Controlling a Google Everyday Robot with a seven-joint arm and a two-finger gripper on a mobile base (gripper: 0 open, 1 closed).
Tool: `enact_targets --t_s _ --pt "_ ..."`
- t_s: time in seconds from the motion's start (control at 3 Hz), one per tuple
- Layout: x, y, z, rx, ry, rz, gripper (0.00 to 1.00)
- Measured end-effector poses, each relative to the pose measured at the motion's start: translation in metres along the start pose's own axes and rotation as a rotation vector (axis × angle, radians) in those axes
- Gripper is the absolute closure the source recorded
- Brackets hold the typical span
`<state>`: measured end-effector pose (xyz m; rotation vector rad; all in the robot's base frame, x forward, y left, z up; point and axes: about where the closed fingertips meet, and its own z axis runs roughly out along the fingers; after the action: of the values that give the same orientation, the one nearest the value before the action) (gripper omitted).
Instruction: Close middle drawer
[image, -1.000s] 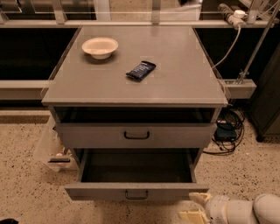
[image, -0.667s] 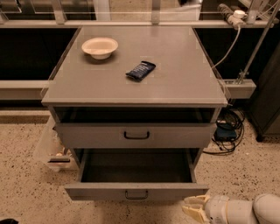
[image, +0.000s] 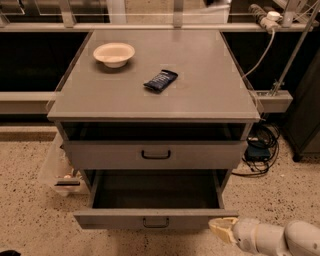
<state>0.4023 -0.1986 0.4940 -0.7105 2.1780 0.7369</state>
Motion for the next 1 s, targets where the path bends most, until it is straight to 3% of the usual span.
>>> enact_targets --t_s 0.33,0.67,1.0 --pt "0.004 -0.051 0.044 0.0 -0.089 0.037 1.0" --pt "0.007 -0.055 0.051 -0.005 -0.098 0.049 1.0" --pt "0.022 -0.069 0.083 -0.021 -0.108 0.096 1.0"
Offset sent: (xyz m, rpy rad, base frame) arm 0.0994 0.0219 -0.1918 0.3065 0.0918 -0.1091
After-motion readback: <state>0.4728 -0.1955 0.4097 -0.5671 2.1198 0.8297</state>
